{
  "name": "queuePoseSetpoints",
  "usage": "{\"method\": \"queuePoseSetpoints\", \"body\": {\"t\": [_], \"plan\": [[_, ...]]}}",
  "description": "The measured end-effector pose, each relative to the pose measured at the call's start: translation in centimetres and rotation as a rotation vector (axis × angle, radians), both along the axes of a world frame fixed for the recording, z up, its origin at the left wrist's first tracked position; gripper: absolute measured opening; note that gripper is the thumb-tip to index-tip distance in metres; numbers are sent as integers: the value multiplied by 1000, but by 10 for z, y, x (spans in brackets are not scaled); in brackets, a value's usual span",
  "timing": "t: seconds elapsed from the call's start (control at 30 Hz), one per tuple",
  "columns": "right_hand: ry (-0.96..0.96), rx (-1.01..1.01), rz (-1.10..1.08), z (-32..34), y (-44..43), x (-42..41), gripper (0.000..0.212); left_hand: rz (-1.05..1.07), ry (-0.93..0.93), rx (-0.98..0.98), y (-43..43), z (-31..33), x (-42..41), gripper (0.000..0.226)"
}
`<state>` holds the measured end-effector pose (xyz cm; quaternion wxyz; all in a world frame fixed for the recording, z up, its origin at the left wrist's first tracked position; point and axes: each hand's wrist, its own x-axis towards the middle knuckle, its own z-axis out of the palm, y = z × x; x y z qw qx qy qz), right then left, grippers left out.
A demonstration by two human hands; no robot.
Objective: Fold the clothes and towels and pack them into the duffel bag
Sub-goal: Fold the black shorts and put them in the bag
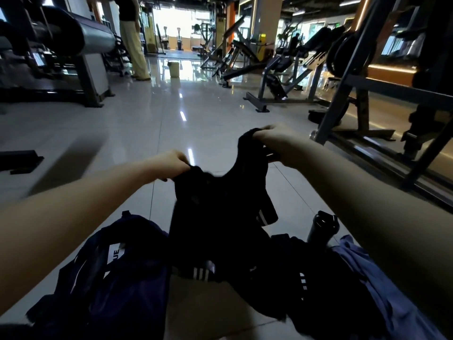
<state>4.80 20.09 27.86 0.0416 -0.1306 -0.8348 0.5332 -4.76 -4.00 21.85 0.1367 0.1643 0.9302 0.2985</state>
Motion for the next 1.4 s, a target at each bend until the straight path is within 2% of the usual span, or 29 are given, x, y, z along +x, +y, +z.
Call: {"method": "queuePoseSetpoints", "body": {"t": [0.1,0.13,0.2,0.27,0.4,0.5,0.6,0.73,0.93,1.0,1.1,1.2,1.33,1.4], "plan": [[18,151,14,-4,-30,-7,15,-262,-103,128,22,-14,25,63],[29,234,18,-5,-38,-8,20,-348,-158,159,30,-19,35,67],[51,372,30,-8,-50,-8,23,-466,-224,203,41,-27,49,52],[50,397,48,-10,-54,-9,23,-480,-266,279,43,-27,57,39],[40,335,152,-8,-42,-8,19,-289,-156,391,34,-30,52,12],[-67,324,362,-8,-25,-5,21,-147,-143,429,19,-31,39,22],[-203,430,462,-18,-10,-3,32,-27,-60,460,2,-29,24,18],[-217,528,381,-31,7,0,34,170,116,544,-13,-23,5,11],[-79,457,162,-20,41,2,16,327,245,499,-37,-21,-20,16],[-34,448,84,-18,52,0,14,368,242,525,-41,-15,-25,20],[-45,544,65,-18,62,-1,25,410,133,625,-39,-6,-29,20],[-74,425,31,-18,60,-1,20,460,53,697,-36,-3,-31,11],[-38,75,29,-14,57,-1,22,482,-65,750,-34,2,-28,19],[-23,-31,39,-10,57,0,25,458,-122,757,-35,6,-26,20]]}}
